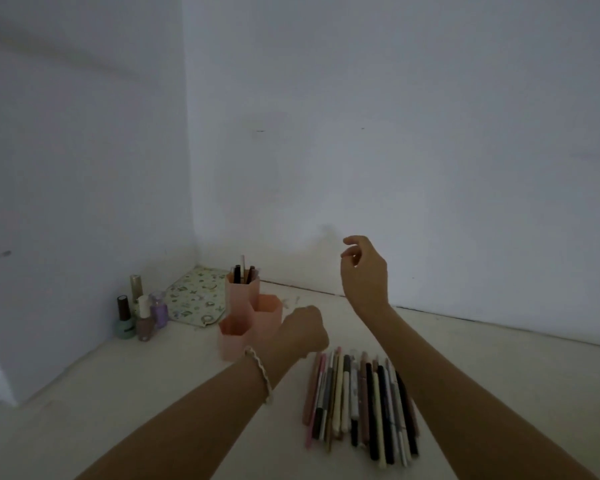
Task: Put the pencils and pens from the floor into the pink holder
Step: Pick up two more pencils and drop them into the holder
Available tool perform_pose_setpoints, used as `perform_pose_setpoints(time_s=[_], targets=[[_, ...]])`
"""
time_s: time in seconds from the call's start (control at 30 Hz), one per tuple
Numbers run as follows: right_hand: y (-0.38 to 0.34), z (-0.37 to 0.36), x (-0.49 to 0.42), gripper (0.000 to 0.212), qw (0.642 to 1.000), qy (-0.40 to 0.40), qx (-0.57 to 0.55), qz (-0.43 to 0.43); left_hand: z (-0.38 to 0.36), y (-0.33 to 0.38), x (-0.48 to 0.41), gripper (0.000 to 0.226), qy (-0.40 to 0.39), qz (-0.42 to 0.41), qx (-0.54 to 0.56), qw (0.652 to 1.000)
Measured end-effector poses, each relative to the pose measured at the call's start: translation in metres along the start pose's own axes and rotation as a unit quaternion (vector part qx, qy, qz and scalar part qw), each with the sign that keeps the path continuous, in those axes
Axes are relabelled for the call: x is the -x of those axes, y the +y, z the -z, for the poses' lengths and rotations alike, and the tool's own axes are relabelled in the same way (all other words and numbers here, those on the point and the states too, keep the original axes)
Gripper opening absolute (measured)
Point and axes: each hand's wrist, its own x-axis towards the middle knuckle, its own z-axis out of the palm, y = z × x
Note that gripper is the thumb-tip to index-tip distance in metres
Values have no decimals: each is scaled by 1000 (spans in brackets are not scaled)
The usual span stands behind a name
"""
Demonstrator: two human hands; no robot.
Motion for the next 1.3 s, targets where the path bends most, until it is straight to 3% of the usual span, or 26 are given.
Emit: perform_pose_setpoints(time_s=[0.07, 0.17, 0.47, 0.57, 0.67, 0.83, 0.97, 1.07, 1.2, 1.3], targets=[[11, 13, 2, 25, 1000, 0, 13, -9, -20, 1, -1, 8, -34, 7, -12, 999], [23, 24, 5, 25, 999, -9, 26, -23, -37, 0, -3, 25, -14, 20, -31, 999], [34, 17, 19, 22, 995, -74, 55, -48, -23, -4, -10, 23, 1, 39, 26, 999], [35, 9, 21, 17, 970, -184, 145, -68, 19, -4, -15, 23, 121, -1, 156, 980], [35, -4, 34, 24, 918, -311, 225, -95, 55, -5, -9, 27, 267, -57, 249, 929], [40, -26, 55, 31, 852, -385, 342, -87, 74, -10, 1, 24, 360, -125, 314, 870], [44, -39, 64, 33, 861, -375, 331, -91, 82, -18, 7, 23, 396, -148, 331, 843], [34, -40, 50, 35, 904, -333, 185, -196, 104, -28, 14, 22, 466, -158, 360, 793], [10, -19, 6, 30, 949, -221, 2, -227, 142, -52, 16, 25, 582, -147, 373, 708], [-12, -8, -12, 14, 963, -82, -138, -217, 140, -71, 12, 26, 592, -136, 346, 715]])
